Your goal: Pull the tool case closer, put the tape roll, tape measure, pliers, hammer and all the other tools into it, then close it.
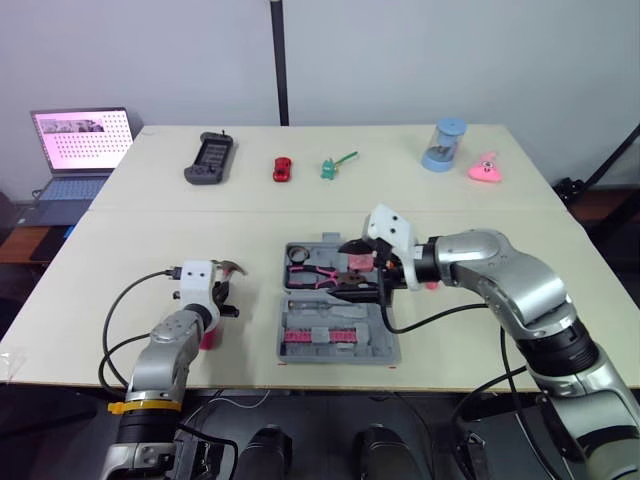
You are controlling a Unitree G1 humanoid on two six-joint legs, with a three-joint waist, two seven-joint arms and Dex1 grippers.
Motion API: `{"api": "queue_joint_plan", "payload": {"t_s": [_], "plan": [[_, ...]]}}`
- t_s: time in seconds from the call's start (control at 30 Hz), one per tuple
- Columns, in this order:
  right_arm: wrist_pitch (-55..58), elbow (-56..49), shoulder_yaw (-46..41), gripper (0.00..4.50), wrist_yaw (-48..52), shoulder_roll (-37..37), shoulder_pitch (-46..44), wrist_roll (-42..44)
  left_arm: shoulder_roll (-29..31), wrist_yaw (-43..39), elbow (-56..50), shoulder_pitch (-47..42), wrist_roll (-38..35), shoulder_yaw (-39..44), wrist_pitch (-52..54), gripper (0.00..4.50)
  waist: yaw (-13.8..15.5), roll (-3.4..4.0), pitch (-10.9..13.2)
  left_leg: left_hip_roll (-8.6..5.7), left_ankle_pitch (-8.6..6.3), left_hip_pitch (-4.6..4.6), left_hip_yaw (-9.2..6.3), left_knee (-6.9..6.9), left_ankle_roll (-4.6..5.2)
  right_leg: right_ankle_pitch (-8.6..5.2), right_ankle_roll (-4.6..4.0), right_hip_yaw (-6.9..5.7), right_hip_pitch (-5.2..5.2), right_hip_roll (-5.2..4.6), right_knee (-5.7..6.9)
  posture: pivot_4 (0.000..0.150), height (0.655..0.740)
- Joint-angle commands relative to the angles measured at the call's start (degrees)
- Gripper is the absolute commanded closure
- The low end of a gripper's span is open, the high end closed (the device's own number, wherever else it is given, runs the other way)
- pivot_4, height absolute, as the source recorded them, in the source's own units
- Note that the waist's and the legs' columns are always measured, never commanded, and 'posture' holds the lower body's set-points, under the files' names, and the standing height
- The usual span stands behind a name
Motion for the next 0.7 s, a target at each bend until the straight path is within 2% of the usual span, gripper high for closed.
{"api": "queue_joint_plan", "payload": {"t_s": [0.03, 0.27, 0.47, 0.7], "plan": [[-0.2, -2.2, -1.7, 0.0, 0.2, -0.5, -0.7, 0.7, 1.3, -1.9, -3.6, -0.8, 0.0, -0.1, -3.0, 4.3, -0.1, 0.0, 0.0, 0.01, 0.0, 0.0, 0.0, 0.0, 0.0, 0.0, 0.0, 0.0, -0.01, 0.01, 0.0, 0.15, 0.6741], [-1.3, -2.5, -4.1, 0.0, 2.3, -3.8, 0.1, 1.2, 9.0, -14.7, -7.2, -4.5, -2.2, -2.9, -3.1, 4.3, -0.1, -0.01, 0.0, 0.03, 0.0, -0.02, 0.0, -0.01, 0.0, 0.0, 0.0, 0.0, -0.03, 0.03, 0.0, 0.15, 0.6741], [-4.9, -4.2, -11.4, 0.0, 6.7, -12.7, 7.3, 2.6, 19.5, -36.8, -6.2, -13.8, -4.4, -10.6, -4.3, 4.31, 0.2, -0.02, 0.0, -0.02, 0.0, -0.2, 0.02, 0.0, 0.01, 0.0, 0.0, -0.13, -0.01, 0.04, -0.12, 0.15, 0.6741], [-2.4, -12.4, -22.1, 0.0, 8.6, -20.6, 21.2, 7.3, 20.8, -57.5, -4.4, -28.3, -6.6, -22.0, 0.1, 4.31, -0.2, -0.03, 0.1, -0.01, 0.0, -0.24, 0.02, 0.01, 0.03, 0.0, 0.01, -0.18, 0.0, 0.08, -0.09, 0.15, 0.6741]]}}
